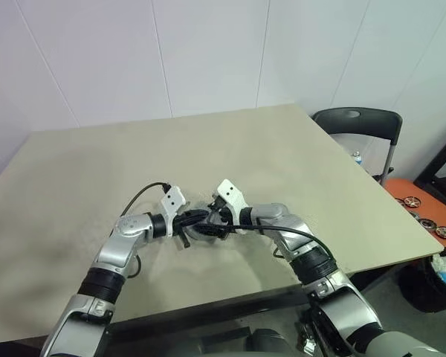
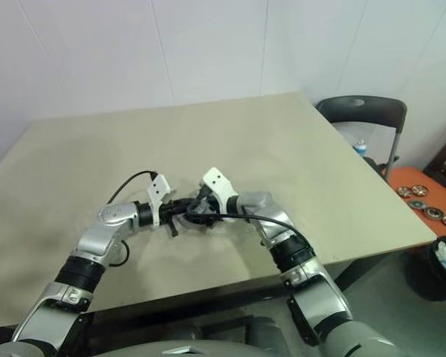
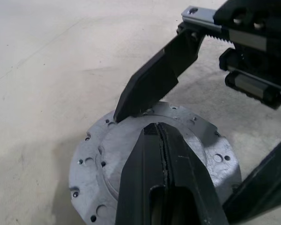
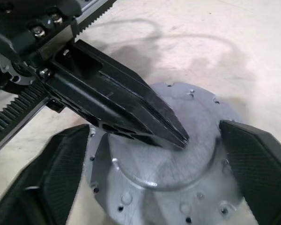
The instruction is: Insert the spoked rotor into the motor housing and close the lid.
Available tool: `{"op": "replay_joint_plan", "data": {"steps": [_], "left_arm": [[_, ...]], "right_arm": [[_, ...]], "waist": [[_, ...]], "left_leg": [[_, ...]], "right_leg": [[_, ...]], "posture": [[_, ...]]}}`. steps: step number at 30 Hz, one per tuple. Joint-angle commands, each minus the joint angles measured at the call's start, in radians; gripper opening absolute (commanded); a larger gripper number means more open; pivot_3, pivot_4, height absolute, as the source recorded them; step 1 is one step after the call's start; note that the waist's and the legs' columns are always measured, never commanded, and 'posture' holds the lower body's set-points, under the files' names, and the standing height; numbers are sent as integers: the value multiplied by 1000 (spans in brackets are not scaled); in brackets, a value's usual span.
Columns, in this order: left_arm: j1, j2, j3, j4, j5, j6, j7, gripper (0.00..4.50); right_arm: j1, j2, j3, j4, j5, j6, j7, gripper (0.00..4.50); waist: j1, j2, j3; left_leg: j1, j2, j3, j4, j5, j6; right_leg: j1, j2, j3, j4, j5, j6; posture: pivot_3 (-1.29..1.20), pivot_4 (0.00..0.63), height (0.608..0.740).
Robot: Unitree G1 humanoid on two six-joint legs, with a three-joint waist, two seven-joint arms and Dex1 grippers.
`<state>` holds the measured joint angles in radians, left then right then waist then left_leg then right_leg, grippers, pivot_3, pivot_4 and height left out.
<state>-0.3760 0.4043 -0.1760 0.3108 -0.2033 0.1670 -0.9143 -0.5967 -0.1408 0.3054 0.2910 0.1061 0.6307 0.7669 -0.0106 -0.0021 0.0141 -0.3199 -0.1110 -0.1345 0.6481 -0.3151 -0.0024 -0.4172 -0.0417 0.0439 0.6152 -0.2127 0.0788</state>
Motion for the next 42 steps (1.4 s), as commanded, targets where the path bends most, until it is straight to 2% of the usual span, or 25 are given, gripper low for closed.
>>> {"op": "replay_joint_plan", "data": {"steps": [1,5,9,13,25,35,42], "left_arm": [[35,10,-35,33,40,40,-11,0],[36,11,-32,18,35,43,-12,0],[36,11,-36,14,36,39,-19,0],[27,7,-43,18,43,33,-24,0],[-53,18,-42,112,115,-30,9,0],[-54,143,40,173,119,-67,29,0],[-47,145,69,190,110,-87,35,0]], "right_arm": [[-10,-10,-59,6,51,30,12,4473],[-5,-52,-156,18,143,127,49,4473],[28,-116,-196,48,188,249,64,4473],[46,-121,-223,66,213,332,34,4473],[-57,103,-290,114,287,389,-81,4473],[-89,146,-322,172,312,401,-102,4473],[-101,148,-341,213,335,429,-96,4473]], "waist": [[0,0,0],[0,0,0],[5,0,0],[1,4,-2],[-3,4,-2],[-26,5,-1],[-27,3,-1]], "left_leg": [[1,0,0,0,0,0],[4,1,-1,0,0,0],[4,0,-2,0,0,0],[4,1,-2,0,0,0],[9,2,-1,-1,0,0],[5,4,-1,-3,0,0],[-9,0,-1,-1,0,-1]], "right_leg": [[1,0,0,0,0,0],[5,0,-1,0,0,0],[6,-1,-1,-2,0,0],[6,0,-1,-2,0,0],[10,2,-1,0,-2,3],[3,4,1,0,-1,1],[-10,0,0,1,0,0]], "posture": [[0,0,740],[0,0,740],[0,0,740],[0,0,740],[0,0,740],[0,0,740],[0,0,740]]}}
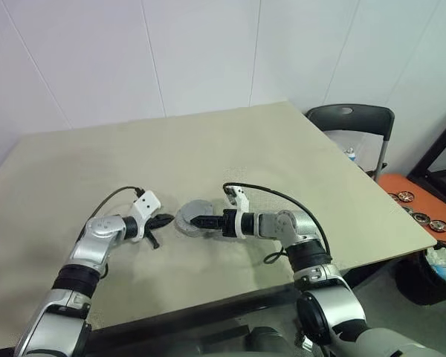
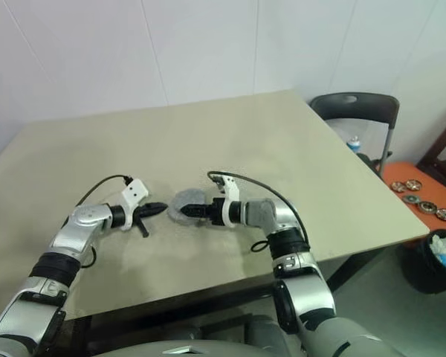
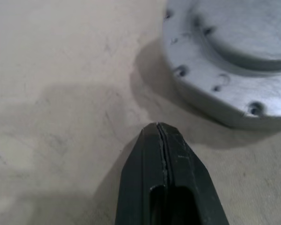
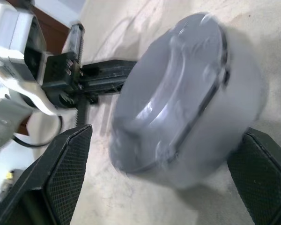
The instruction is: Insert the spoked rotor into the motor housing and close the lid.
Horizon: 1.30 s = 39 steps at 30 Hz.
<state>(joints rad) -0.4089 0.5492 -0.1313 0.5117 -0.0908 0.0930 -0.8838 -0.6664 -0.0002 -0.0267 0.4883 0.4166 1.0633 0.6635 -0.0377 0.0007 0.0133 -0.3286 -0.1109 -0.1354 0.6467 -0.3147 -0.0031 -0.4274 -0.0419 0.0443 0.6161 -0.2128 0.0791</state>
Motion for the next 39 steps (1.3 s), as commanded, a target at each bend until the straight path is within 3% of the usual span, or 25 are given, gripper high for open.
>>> {"op": "replay_joint_plan", "data": {"steps": [1,4,9,10,20,26,32,35,39], "left_arm": [[-15,-6,26,-8,-2,-18,11,0],[-12,-18,27,-3,-1,-22,22,0],[-2,-24,28,-11,-1,-22,26,0],[-3,-25,29,-10,0,-25,29,0],[-48,-68,108,12,-45,-44,114,0],[-78,-162,322,-8,-272,103,179,0],[2,-243,434,-142,-511,364,169,0],[43,-317,488,-217,-654,498,200,613],[55,-446,566,-296,-846,619,288,1905]], "right_arm": [[-36,13,-21,28,27,-17,0,4473],[-42,29,-53,17,49,-24,-7,3846],[-37,30,-71,-5,65,-19,-15,2234],[-34,28,-72,-6,68,-20,-16,2092],[-34,21,-73,14,73,-45,-42,2071],[-89,70,-287,74,214,-116,-92,2071],[-114,103,-374,99,266,-192,-134,2071],[-112,124,-381,94,278,-208,-143,2071],[-105,140,-367,81,283,-214,-140,2071]], "waist": [[0,0,0],[0,0,0],[-2,1,1],[-3,1,1],[-3,1,1],[-1,-2,2],[-10,-2,2],[-11,-2,2],[-3,-2,3]], "left_leg": [[0,0,0,0,0,0],[0,0,0,0,0,0],[-1,0,0,0,0,0],[-1,0,0,0,0,0],[-2,0,0,0,0,0],[-5,0,-1,2,0,0],[-11,-1,0,1,2,-4],[-12,-1,1,1,0,0],[-12,-1,1,2,0,0]], "right_leg": [[0,0,0,0,0,0],[0,0,0,0,0,0],[-1,0,0,0,0,0],[-1,0,0,0,0,0],[-1,0,0,0,0,0],[-3,-1,-1,1,0,0],[-10,-1,0,1,0,0],[-11,-1,0,0,0,0],[-11,-1,0,1,0,0]], "posture": [[0,0,740],[0,0,740],[0,0,740],[0,0,740],[0,0,740],[0,0,740],[0,0,740],[0,0,740],[0,0,740]]}}
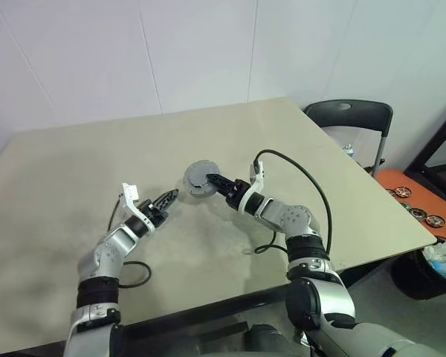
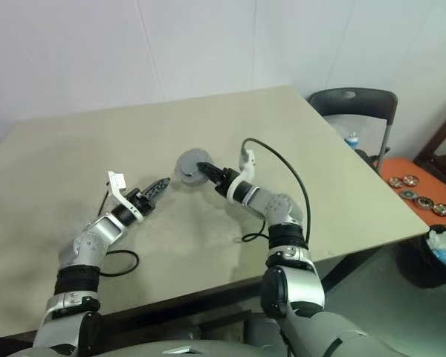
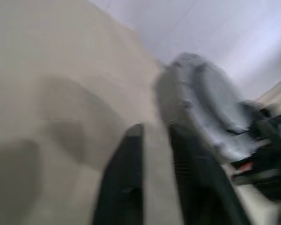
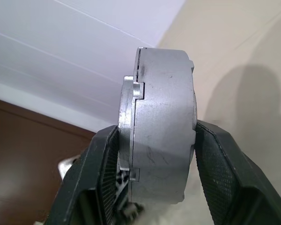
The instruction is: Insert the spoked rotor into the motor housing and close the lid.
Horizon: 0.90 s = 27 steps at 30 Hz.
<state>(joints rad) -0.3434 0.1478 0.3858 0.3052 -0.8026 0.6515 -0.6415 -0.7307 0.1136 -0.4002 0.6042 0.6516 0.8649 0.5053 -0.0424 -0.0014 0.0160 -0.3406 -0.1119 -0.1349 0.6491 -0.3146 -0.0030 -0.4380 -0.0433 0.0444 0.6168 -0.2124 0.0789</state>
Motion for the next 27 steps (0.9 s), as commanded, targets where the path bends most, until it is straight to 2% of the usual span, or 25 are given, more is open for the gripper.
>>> {"op": "replay_joint_plan", "data": {"steps": [1,6,12,17,20,22,27], "left_arm": [[-12,-65,66,-102,-168,75,63,2247],[-47,-123,83,-55,-180,66,161,3899],[-94,-150,24,58,-133,74,161,3899],[-139,-149,23,145,-131,77,125,3899],[-148,-147,43,145,-146,64,110,3003],[-148,-148,48,142,-149,56,103,2643],[-145,-167,73,122,-204,78,98,2509]], "right_arm": [[-40,26,10,-35,48,-16,19,2071],[-40,21,18,-27,48,-11,22,2071],[-44,21,25,-22,44,-13,23,2071],[-38,24,36,-30,46,-12,26,2071],[-34,23,37,-30,44,-14,25,2071],[-33,20,41,-27,45,-17,25,2071],[-33,22,49,-33,72,6,44,2071]], "waist": [[2,0,0],[0,0,0],[2,-1,0],[-2,-1,0],[-4,-1,0],[-2,-1,0],[-1,-1,0]], "left_leg": [[0,0,0,1,0,0],[2,0,0,1,0,0],[2,0,0,1,1,-2],[2,0,0,1,3,-5],[2,0,0,1,3,-5],[1,0,0,1,3,-5],[1,0,0,2,2,-3]], "right_leg": [[1,0,0,0,0,0],[2,0,0,2,0,0],[2,1,0,2,0,0],[2,0,0,2,0,0],[1,0,0,2,0,0],[1,0,0,2,0,0],[1,0,0,2,0,0]], "posture": [[0,0,740],[0,0,740],[0,0,740],[0,0,740],[0,0,740],[0,0,740],[0,0,740]]}}
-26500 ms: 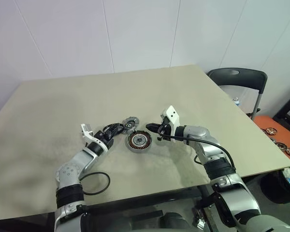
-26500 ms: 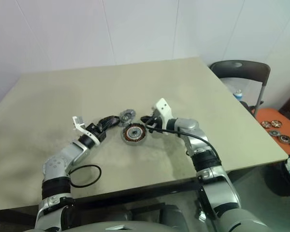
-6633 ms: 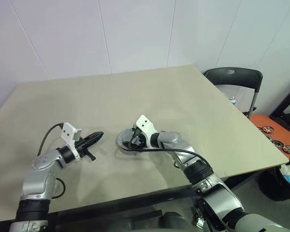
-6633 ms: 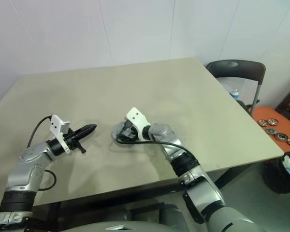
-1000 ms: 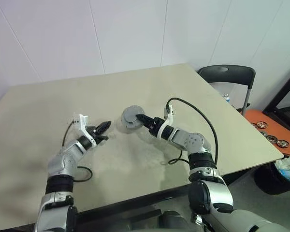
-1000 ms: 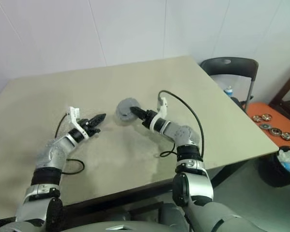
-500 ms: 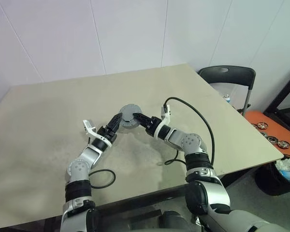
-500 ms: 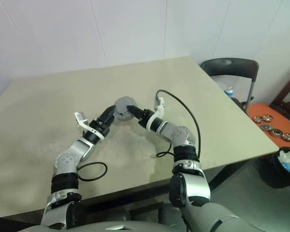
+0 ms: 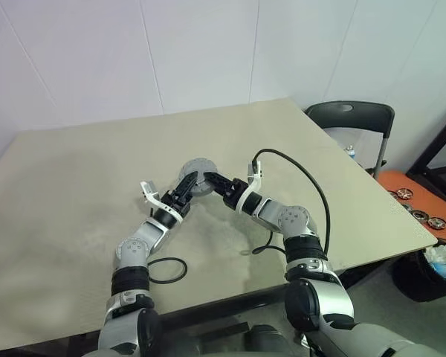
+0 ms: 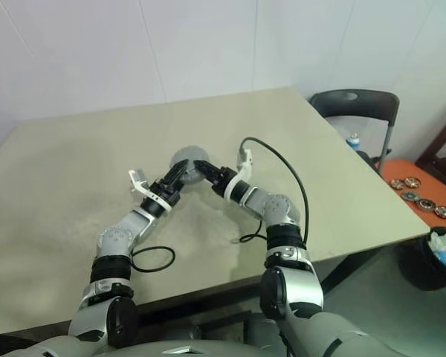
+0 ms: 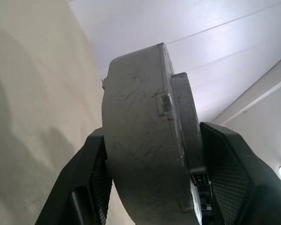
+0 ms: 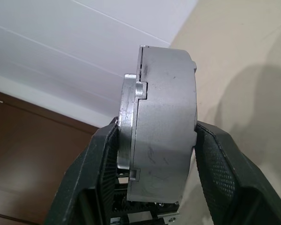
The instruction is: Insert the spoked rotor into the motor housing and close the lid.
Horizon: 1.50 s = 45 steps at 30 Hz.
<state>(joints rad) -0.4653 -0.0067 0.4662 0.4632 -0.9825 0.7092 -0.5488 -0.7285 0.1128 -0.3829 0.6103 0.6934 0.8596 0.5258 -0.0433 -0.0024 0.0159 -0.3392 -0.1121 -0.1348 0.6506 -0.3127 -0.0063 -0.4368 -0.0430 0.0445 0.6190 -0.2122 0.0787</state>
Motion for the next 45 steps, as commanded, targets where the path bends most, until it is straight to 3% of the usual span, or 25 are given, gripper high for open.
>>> {"op": "replay_joint_plan", "data": {"steps": [1,4,11,18,22,36,45], "left_arm": [[-21,-14,-4,-44,-48,48,0,2476],[-19,-28,16,-71,-130,116,-14,2434],[-35,-38,58,-46,-170,133,27,2429],[-67,-42,130,-12,-192,52,56,2429],[-111,-25,226,35,-153,-184,112,2108],[-125,127,351,228,10,-685,254,2107],[-120,166,334,325,75,-740,303,2107]], "right_arm": [[-41,25,15,-35,55,32,25,2071],[-55,24,-16,-23,103,64,21,2071],[-65,22,-14,-28,122,66,13,4417],[-72,16,-5,6,109,27,1,4463],[-69,13,14,5,101,23,6,4500],[-70,2,57,16,82,14,17,4500],[-76,-2,66,29,69,3,26,4500]], "waist": [[0,0,0],[-1,0,0],[-1,0,0],[-2,0,0],[-1,0,0],[-1,-3,-1],[-2,-3,-1]], "left_leg": [[0,0,0,0,0,0],[0,0,0,0,0,0],[0,0,0,0,0,1],[0,0,0,0,0,-1],[0,0,0,0,1,-2],[-1,-1,0,0,2,-3],[0,0,1,0,1,-3]], "right_leg": [[0,0,0,0,0,0],[0,0,0,0,0,0],[0,0,0,0,0,0],[0,0,0,1,0,0],[0,0,0,0,0,0],[0,0,0,-1,0,0],[0,0,0,1,0,0]], "posture": [[0,0,740],[0,0,740],[0,0,740],[0,0,740],[0,0,740],[0,0,740],[0,0,740]]}}
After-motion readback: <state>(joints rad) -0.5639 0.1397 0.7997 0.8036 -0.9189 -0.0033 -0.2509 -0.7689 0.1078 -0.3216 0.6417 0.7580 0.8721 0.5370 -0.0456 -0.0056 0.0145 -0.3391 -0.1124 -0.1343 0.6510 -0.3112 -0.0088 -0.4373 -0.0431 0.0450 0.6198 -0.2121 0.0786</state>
